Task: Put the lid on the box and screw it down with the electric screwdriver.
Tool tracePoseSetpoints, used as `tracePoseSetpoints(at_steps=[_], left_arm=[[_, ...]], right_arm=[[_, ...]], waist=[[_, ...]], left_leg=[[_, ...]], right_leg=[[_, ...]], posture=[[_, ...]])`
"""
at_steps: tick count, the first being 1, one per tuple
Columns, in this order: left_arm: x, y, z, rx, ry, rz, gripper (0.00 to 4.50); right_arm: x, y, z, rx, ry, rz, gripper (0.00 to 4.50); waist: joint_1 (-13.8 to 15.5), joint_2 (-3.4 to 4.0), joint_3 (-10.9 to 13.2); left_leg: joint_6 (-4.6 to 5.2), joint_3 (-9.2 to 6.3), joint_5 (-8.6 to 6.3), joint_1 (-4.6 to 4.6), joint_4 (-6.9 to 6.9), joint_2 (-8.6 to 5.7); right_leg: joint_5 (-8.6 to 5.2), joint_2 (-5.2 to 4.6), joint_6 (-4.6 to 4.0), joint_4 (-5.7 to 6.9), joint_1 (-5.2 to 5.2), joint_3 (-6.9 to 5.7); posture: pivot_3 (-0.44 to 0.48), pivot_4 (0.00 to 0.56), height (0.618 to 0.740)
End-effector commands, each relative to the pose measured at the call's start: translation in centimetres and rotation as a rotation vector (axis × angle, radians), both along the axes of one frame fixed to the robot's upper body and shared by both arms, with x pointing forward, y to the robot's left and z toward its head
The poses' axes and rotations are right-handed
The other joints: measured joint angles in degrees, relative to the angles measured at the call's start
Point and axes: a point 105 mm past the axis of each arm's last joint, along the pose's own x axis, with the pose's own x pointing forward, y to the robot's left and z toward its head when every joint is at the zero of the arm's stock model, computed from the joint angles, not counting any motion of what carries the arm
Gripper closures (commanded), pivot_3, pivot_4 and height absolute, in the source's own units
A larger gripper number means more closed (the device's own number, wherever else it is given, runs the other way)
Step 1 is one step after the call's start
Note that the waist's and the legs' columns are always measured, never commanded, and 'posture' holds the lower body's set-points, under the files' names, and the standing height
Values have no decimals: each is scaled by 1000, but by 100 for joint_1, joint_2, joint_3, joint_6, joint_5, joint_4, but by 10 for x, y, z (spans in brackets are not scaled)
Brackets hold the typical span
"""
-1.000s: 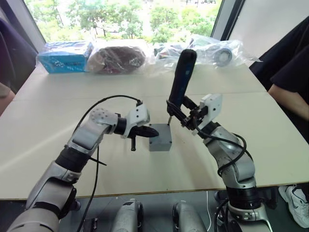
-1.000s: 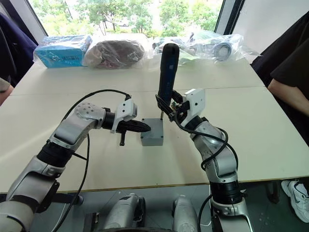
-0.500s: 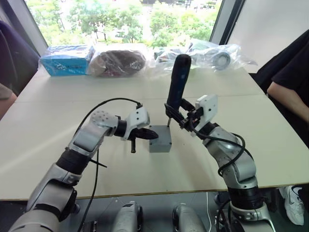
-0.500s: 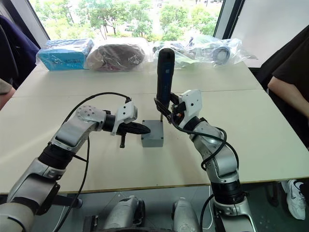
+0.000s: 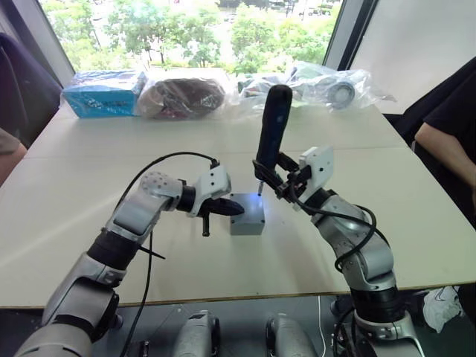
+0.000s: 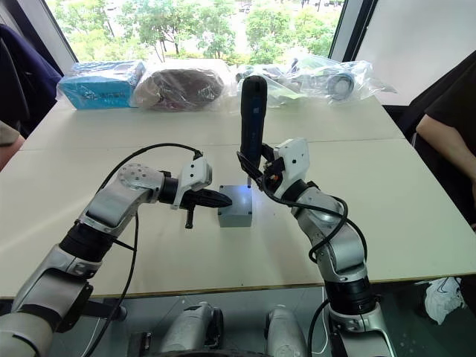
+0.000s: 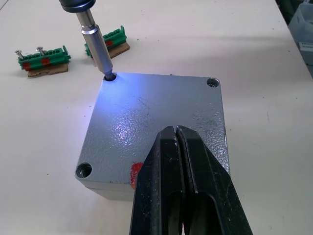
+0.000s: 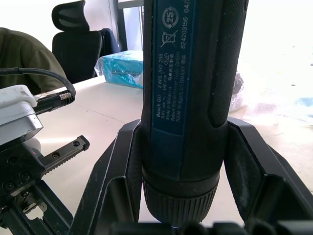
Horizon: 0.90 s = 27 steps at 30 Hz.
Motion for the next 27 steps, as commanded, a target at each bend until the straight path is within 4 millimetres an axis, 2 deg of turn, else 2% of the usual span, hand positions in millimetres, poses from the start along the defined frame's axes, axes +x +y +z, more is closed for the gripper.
tracePoseSetpoints(at_steps=[1,5,9,12,15,17,21,22,25,27], left_arm=[[-2,-1,-2,2,1,0,4500],[-3,-2,-3,-1,5,1,4500],[-3,0,-5,-10,20,11,4500],[-3,-1,-3,-52,54,27,4500],[-5,-6,5,-124,102,36,4500],[-3,-6,10,-157,114,58,4500],[-2,-2,29,-229,132,85,4500],[-5,-2,33,-233,130,79,4500],[-26,2,42,-192,90,15,4500],[-35,4,44,-169,74,-8,4500]], right_arm=[[1,-4,-48,-82,197,-8,2701],[4,-6,-27,-66,125,-9,2701],[-2,-12,26,-22,-44,24,2701],[-6,-18,57,4,-112,29,2701],[-5,-36,118,86,-199,-24,2701],[-4,-46,139,128,-176,-41,2701],[-1,-65,147,144,39,-2,2701],[2,-75,141,118,98,-36,2701],[15,-118,93,13,434,-221,2701],[14,-136,63,-2,627,-281,2701]], waist=[[2,0,0],[7,0,0],[26,7,6],[36,9,8],[41,36,49],[45,53,88],[36,44,87],[32,44,87],[4,44,88],[0,45,88]], left_leg=[[0,0,0,0,-1,0],[-1,0,-1,0,-3,-2],[-1,1,-1,-5,-4,-3],[0,1,0,-50,-4,-5],[2,2,1,-72,-1,-8],[3,5,2,-83,9,-9],[4,0,2,-118,6,-11],[6,0,1,-119,3,-8],[9,4,0,-145,3,-8],[10,10,0,-159,7,-10]], right_leg=[[0,-1,0,-2,0,-1],[0,-11,-1,-7,0,-5],[0,-18,-1,-11,-6,-6],[1,-20,-2,-10,-22,-6],[3,-21,-2,-9,-41,-6],[6,-23,-4,-6,-50,-5],[11,-21,-1,0,-83,-11],[13,-19,3,-1,-85,-14],[20,-18,16,-2,-109,-16],[18,-21,10,-5,-121,-13]], posture=[[0,150,740],[0,150,740],[0,150,740],[0,150,740],[0,150,740],[0,150,740],[0,150,740],[0,150,740],[0,150,740],[0,150,740]])
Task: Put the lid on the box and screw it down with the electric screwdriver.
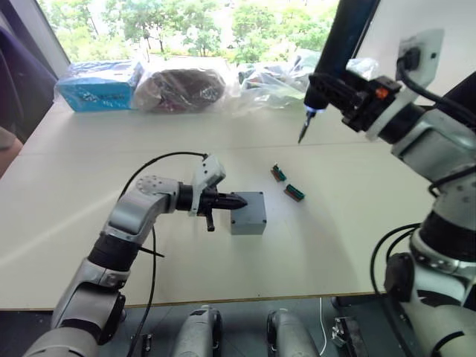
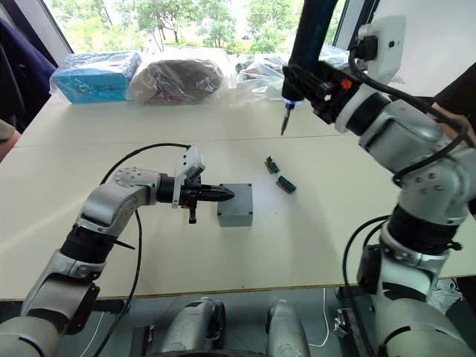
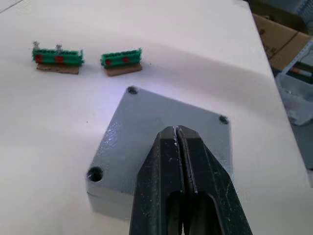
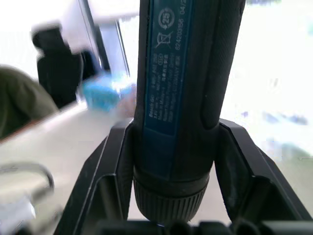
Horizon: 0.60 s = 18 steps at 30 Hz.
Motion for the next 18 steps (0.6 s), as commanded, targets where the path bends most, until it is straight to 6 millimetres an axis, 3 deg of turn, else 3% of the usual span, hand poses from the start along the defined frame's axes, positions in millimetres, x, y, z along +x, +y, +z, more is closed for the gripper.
tracePoseSetpoints(at_steps=[1,5,18], left_arm=[[-20,3,15,8,-58,-57,4500],[-30,3,17,43,-90,-90,4500],[-33,3,10,49,-82,-57,4500]], right_arm=[[-3,-37,-40,-14,292,-121,2701],[-12,-48,-91,36,570,-78,2701],[-25,-62,-129,16,829,-120,2701]], waist=[[10,3,2],[6,10,14],[-5,2,22]], left_leg=[[0,3,0,0,0,-1],[1,4,0,-3,1,-4],[2,6,1,-2,4,-2]], right_leg=[[-6,-1,-12,-1,0,3],[-7,0,-14,-1,-4,4],[3,16,8,-1,-4,8]], posture=[[0,150,740],[0,150,740],[0,150,740]])
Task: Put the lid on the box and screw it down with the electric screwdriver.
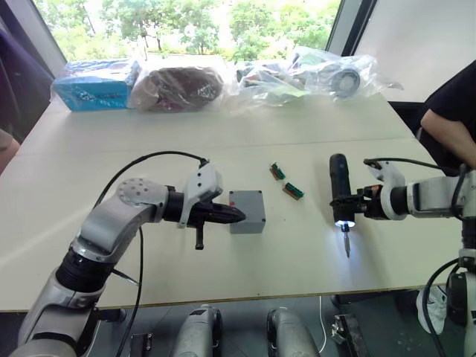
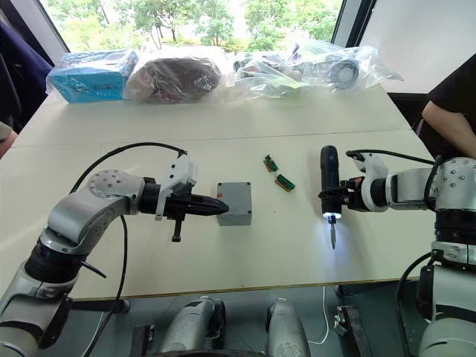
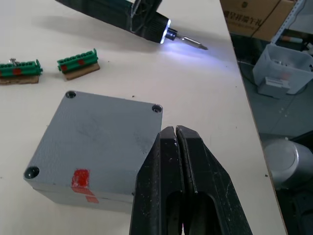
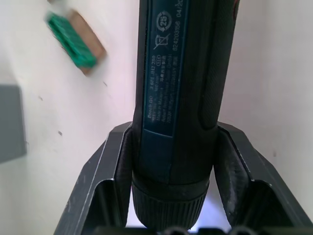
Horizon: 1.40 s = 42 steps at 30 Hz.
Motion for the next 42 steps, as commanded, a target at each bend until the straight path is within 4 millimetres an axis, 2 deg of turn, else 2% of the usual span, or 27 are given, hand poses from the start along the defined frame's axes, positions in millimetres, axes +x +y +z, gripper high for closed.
tracePoseSetpoints(at_steps=[1,5,7,8,11,13,16,20,22,24,26,27,30,31,34,37,40,42], left_arm=[[-5,0,7,-3,-36,-15,4500],[-1,2,7,2,-32,-5,4500],[2,2,6,2,-31,-1,4500],[4,3,6,2,-30,3,4500],[10,7,5,5,-28,22,4500],[15,14,6,14,-30,45,4500],[26,33,12,20,-42,121,4500],[34,57,23,5,-36,212,4500],[35,64,22,3,-25,232,4500],[36,64,15,17,-29,247,4500],[42,60,4,37,-46,272,4500],[44,58,0,44,-52,279,4500],[44,45,-13,47,-32,263,4500],[42,39,-20,59,-26,243,4500],[39,29,-29,86,-25,207,4500],[37,18,-34,90,-27,168,4500],[37,13,-35,92,-33,152,4500],[46,6,-35,87,-62,148,4500]], right_arm=[[-2,0,13,8,-19,24,2701],[-6,-4,2,-31,21,8,2701],[-5,-4,-1,-43,27,0,1697],[-5,-5,-3,-50,29,-6,1632],[-3,-6,-1,-62,17,-16,534],[-1,-6,5,-75,-11,-14,76],[7,-2,37,-124,-140,16,33],[9,14,93,-164,-368,114,33],[5,37,116,-144,-511,221,33],[-7,65,119,-128,-605,376,33],[-18,94,107,-153,-698,529,33],[-22,101,103,-159,-726,570,33],[-41,131,60,-243,-784,812,33],[-47,138,41,-239,-775,862,33],[-49,145,14,-234,-774,899,33],[-50,155,-1,-211,-782,916,33],[-51,160,-5,-188,-789,923,33],[-61,171,-6,-109,-767,945,33]], waist=[[5,-1,0],[26,-2,0],[39,-3,0],[43,-4,-1],[48,-18,-6],[52,-20,-7],[42,-17,-4],[13,-5,4],[9,-6,3],[10,-8,2],[26,-13,0],[46,-16,0],[62,-20,3],[57,-21,3],[42,-27,4],[40,-28,4],[44,-28,4],[55,-28,4]], left_leg=[[0,0,0,0,1,0],[0,-1,0,0,2,0],[0,-1,0,0,5,0],[0,-1,0,0,6,0],[0,-4,0,1,13,1],[0,-5,0,2,18,1],[0,-3,0,1,20,0],[0,0,0,-4,14,3],[0,-2,0,-3,6,6],[0,-6,0,-3,5,13],[1,-9,-1,-2,3,15],[1,-11,-1,0,5,15],[1,-10,-1,-4,11,7],[1,-8,-1,-5,16,6],[1,-1,-1,-4,22,0],[0,2,0,-1,24,0],[-1,0,1,2,24,2],[-1,-3,1,2,23,3]], right_leg=[[0,0,0,0,0,0],[0,1,0,0,1,0],[0,1,0,0,2,0],[0,1,0,0,3,0],[0,5,0,0,10,0],[0,5,0,-2,16,0],[0,4,0,-4,13,5],[2,5,4,2,-4,6],[4,11,8,6,-8,4],[3,21,9,4,-7,2],[3,22,10,3,-5,1],[3,22,10,4,0,-1],[5,17,15,-1,3,1],[5,12,14,-1,4,3],[5,5,14,-3,8,9],[5,6,14,0,6,11],[5,13,14,4,6,9],[6,13,15,9,5,8]], posture=[[0,150,740],[0,150,740],[0,150,740],[0,150,740],[0,150,740],[0,150,740],[0,150,740],[0,150,740],[0,150,740],[0,150,740],[0,150,740],[0,150,740],[0,150,740],[0,150,740],[0,150,740],[0,150,740],[0,150,740],[0,150,740]])
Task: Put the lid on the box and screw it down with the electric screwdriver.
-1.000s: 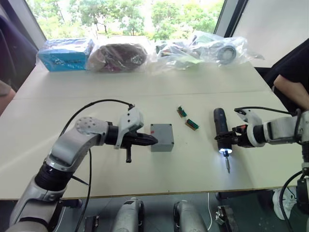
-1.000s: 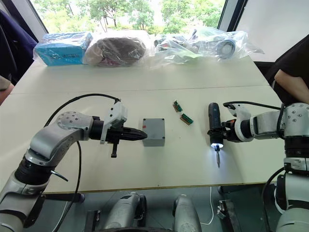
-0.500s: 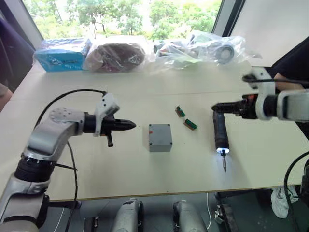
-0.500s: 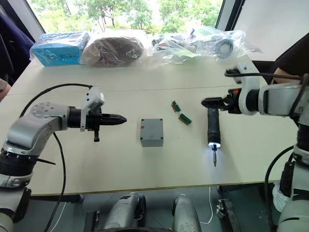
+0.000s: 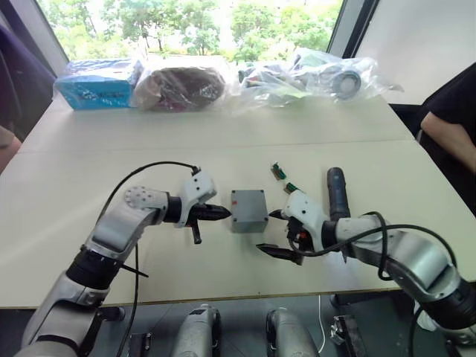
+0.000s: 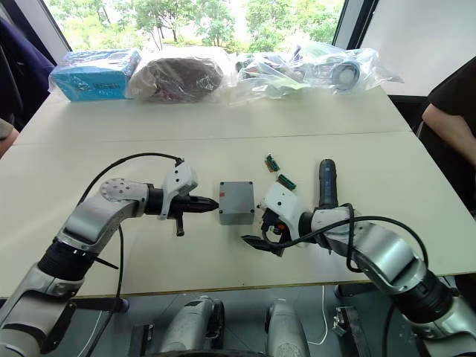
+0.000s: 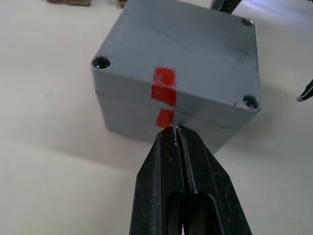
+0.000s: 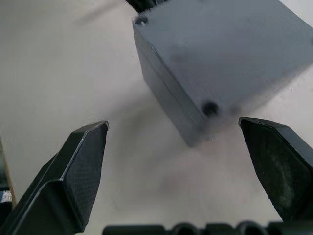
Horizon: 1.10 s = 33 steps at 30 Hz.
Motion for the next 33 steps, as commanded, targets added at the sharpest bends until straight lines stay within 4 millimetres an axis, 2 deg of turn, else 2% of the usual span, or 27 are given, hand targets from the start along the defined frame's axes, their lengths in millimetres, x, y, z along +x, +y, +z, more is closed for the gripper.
tracePoseSetpoints(at_steps=[1,6,8,10,14,17,19,24,27,29,33], left_arm=[[12,-15,13,-13,-92,-38,4500],[26,-25,13,-17,-128,-43,4500],[35,-22,13,-5,-159,-12,4500],[44,-14,15,11,-183,27,4500],[46,6,15,58,-198,59,4500],[44,21,13,109,-202,68,4500],[32,23,12,105,-167,35,4500],[0,12,6,70,-62,-82,4500],[0,-4,5,28,-60,-70,4500],[0,-13,3,1,-52,-70,4500],[1,-17,3,-11,-52,-73,4500]], right_arm=[[-15,19,8,81,30,85,33],[-22,21,9,91,52,86,33],[-20,14,12,61,26,59,33],[-17,3,19,28,-6,32,33],[-14,-11,26,-6,-26,3,33],[-10,-22,25,-57,-37,-10,33],[1,-29,19,-87,-62,-38,33],[16,-23,15,-54,-106,-25,33],[21,-18,6,-105,-160,32,33],[15,-11,4,-87,-139,67,33],[7,-6,5,-53,-109,93,33]], waist=[[24,-4,0],[10,-7,-1],[8,-7,-1],[8,-7,-1],[-6,-9,-1],[-5,-9,-1],[-3,-10,-2],[15,-11,-2],[15,-9,-2],[15,-10,-2],[1,-11,-2]], left_leg=[[0,-1,0,0,0,0],[-1,-4,1,0,3,-2],[-1,-4,1,0,3,-2],[-1,-5,1,0,3,-2],[-1,-4,1,1,3,-2],[-1,-4,1,2,2,0],[-1,-4,0,3,2,1],[-2,-2,1,2,3,-1],[-2,-3,1,2,5,-2],[-2,-4,1,2,7,-5],[-2,-3,1,3,7,-8]], right_leg=[[0,0,0,2,1,-1],[0,-2,0,1,4,-3],[1,-2,0,1,4,-3],[1,-2,1,5,2,-4],[2,-2,2,10,0,-4],[2,-1,2,14,-1,-4],[2,-1,2,14,-1,-5],[1,-8,0,14,0,-3],[1,-7,0,15,2,-3],[1,-8,1,14,4,-3],[3,-2,4,17,2,-4]], posture=[[0,150,740],[0,150,740],[0,150,740],[0,150,740],[0,150,740],[0,150,740],[0,150,740],[0,150,740],[0,150,740],[0,150,740],[0,150,740]])
